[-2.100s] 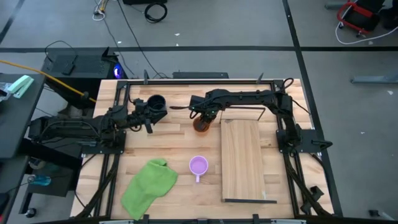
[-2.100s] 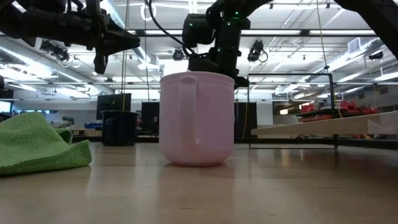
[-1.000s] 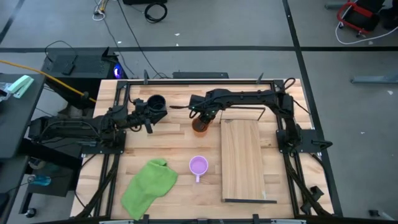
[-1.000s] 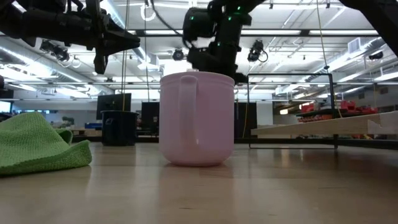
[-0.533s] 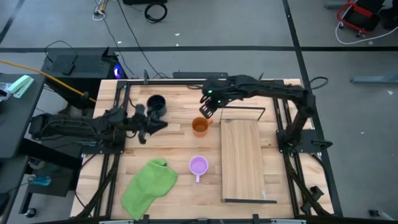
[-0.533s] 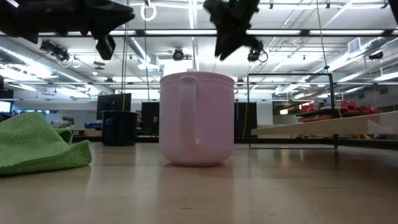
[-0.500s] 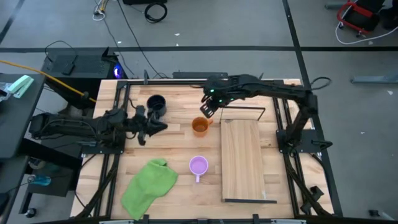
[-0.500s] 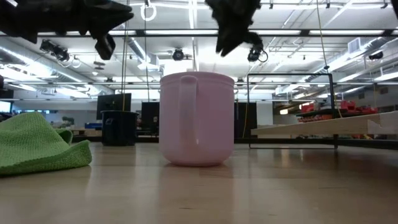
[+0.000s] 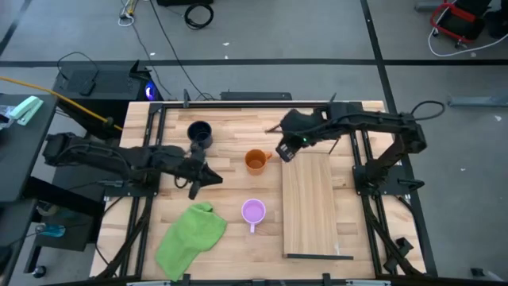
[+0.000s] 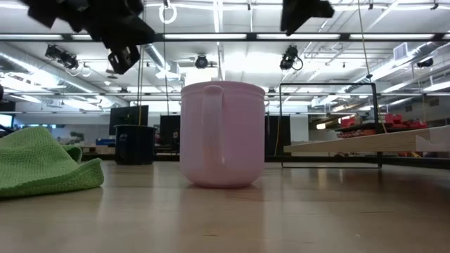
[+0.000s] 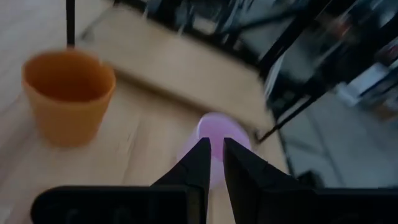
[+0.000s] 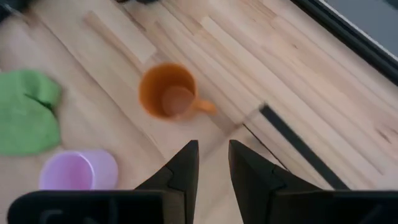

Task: Stack small to large cups/mugs on shelf
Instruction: Put the purple mug on the shelf

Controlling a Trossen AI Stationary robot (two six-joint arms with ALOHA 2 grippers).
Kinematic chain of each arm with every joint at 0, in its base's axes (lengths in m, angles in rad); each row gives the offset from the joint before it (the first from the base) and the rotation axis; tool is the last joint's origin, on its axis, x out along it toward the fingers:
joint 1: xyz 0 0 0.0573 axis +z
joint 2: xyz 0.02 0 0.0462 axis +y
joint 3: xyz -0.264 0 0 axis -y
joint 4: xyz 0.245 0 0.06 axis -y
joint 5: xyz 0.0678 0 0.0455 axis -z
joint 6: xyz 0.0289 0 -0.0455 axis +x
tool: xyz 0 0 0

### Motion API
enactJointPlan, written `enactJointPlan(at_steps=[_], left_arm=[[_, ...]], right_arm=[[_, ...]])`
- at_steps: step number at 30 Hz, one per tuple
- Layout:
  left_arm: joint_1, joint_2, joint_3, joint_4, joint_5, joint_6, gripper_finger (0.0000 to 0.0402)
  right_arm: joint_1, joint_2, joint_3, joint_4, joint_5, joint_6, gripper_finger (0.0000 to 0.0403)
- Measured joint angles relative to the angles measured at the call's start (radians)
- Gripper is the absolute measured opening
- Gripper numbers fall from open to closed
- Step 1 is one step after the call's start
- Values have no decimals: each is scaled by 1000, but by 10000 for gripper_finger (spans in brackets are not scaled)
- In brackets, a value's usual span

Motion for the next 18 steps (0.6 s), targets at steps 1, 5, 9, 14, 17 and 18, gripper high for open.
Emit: enactJointPlan(at_steps=[1, 5, 9, 14, 17, 18], left_arm=[[-4, 26, 41, -57, 0, 2, 50], [-24, 143, 190, -216, -1, 24, 50], [-45, 264, 330, -280, -5, 47, 50], [-63, 426, 484, -392, -13, 47, 50], [-78, 522, 568, -457, -15, 47, 50], [-83, 553, 595, -479, -14, 46, 50]], right_arm=[[16, -3, 0, -20, 16, 14, 95], [83, -15, 0, -112, 76, 56, 95], [153, -29, -28, -185, 116, 113, 95], [252, -96, -170, -181, 116, 189, 95], [304, -152, -272, -179, 115, 272, 95], [320, -172, -300, -171, 114, 298, 95]])
